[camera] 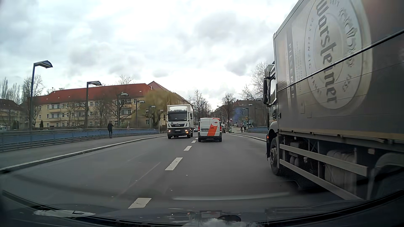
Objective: Follow the waypoints while adhering to traffic rules and regulations
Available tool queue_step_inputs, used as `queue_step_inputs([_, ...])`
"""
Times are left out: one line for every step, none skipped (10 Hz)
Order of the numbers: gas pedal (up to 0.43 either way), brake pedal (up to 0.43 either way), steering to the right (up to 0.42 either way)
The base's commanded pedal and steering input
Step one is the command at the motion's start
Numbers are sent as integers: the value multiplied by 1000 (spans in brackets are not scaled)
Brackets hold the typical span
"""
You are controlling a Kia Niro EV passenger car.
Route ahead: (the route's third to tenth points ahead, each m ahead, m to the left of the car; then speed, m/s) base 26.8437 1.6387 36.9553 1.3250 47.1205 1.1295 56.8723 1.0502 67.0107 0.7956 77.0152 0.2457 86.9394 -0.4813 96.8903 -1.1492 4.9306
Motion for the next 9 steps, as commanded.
queue_step_inputs([0,18,10])
queue_step_inputs([0,18,10])
queue_step_inputs([0,18,12])
queue_step_inputs([0,24,16])
queue_step_inputs([0,24,20])
queue_step_inputs([0,24,26])
queue_step_inputs([0,24,29])
queue_step_inputs([0,18,27])
queue_step_inputs([0,18,22])
